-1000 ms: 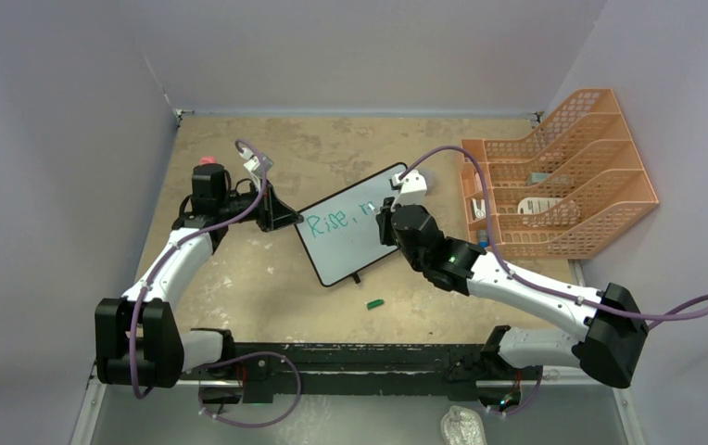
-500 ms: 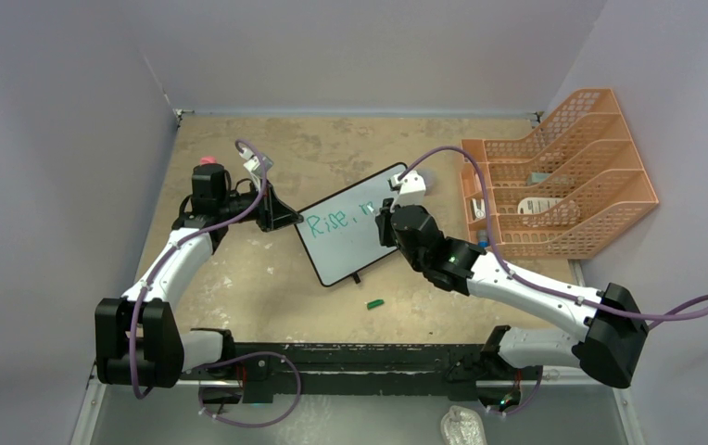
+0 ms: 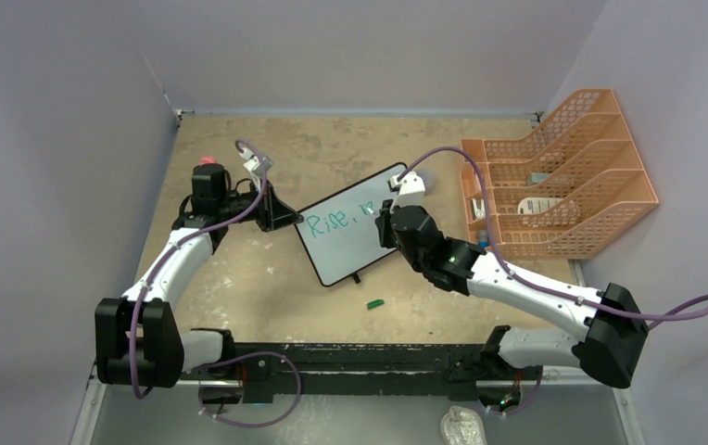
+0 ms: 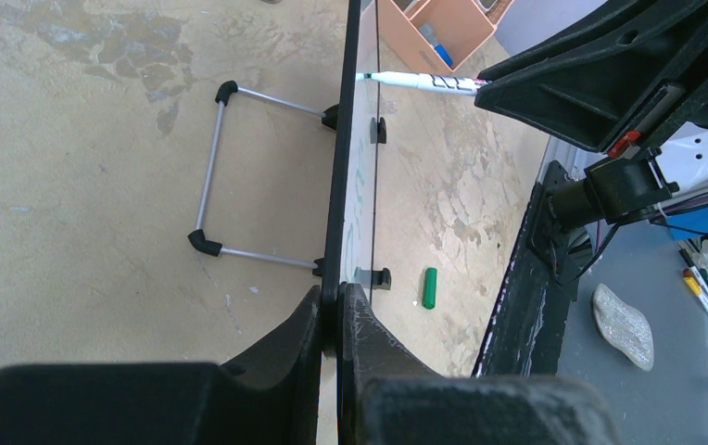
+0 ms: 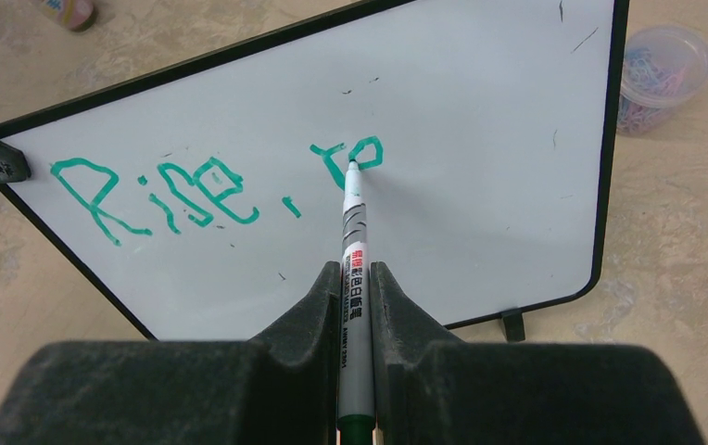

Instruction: Write a sentence on the whiteboard

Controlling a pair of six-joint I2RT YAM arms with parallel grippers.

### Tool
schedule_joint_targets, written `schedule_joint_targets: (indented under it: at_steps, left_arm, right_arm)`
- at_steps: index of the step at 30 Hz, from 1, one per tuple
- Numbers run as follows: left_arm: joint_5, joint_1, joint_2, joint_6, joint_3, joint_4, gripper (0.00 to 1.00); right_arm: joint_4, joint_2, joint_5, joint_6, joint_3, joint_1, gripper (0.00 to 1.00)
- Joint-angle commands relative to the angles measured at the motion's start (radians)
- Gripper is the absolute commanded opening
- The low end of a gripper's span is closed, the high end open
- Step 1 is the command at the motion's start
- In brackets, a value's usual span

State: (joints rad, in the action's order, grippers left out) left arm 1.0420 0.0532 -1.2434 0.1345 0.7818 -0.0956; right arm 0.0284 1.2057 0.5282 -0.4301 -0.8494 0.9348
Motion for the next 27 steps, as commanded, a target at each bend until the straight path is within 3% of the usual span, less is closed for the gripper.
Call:
schedule_joint_targets:
  at_steps: [1,27]
  left_arm:
    - [-0.031,0.000,-0.007,-0.044,0.027,-0.003,0.00]
    - [-0.025,0.001,-0.007,-0.044,0.027,-0.004,0.00]
  right_arm:
    - [-0.027,-0.005,-0.007,-0.017,-0.003,-0.005,0.00]
    - [-0.049,-0.013,0.077,-0.050,0.015,-0.006,0.00]
